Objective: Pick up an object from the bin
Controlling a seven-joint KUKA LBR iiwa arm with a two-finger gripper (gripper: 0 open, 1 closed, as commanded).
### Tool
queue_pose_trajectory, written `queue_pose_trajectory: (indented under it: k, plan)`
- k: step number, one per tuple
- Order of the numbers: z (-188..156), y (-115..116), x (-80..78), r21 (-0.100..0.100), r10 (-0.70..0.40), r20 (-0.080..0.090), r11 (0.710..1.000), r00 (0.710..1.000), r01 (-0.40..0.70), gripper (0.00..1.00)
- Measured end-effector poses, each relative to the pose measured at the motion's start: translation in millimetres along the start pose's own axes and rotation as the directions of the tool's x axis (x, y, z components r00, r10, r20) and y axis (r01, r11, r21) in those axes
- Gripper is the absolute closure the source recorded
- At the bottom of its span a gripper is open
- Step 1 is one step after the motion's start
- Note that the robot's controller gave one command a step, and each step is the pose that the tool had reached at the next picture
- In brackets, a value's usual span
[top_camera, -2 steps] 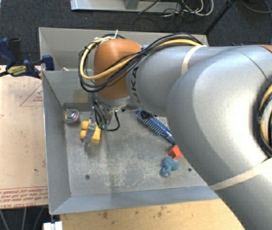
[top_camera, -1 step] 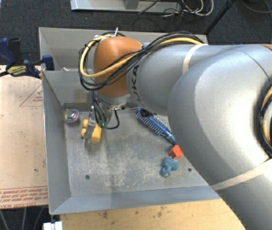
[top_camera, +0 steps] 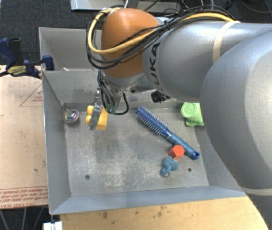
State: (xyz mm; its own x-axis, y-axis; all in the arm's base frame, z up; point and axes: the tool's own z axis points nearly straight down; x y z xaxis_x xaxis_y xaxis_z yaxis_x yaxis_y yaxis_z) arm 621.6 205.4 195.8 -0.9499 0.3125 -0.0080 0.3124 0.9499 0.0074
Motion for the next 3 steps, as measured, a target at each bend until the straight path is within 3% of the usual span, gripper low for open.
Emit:
queue_pose_trajectory:
  k: [1, 2, 3]
  plan:
    - [6, -1, 1.0, 0.006, -0.001, -0.006, 1.0, 1.0, 0.001, 1.0]
    - [-65, -10, -9.6, 0.001, -0.011, 0.001, 1.0, 1.0, 0.011, 1.0]
    - [-43, 39, 2.3, 0.003, -0.184, -0.007, 0.983, 0.983, 0.184, 1.0]
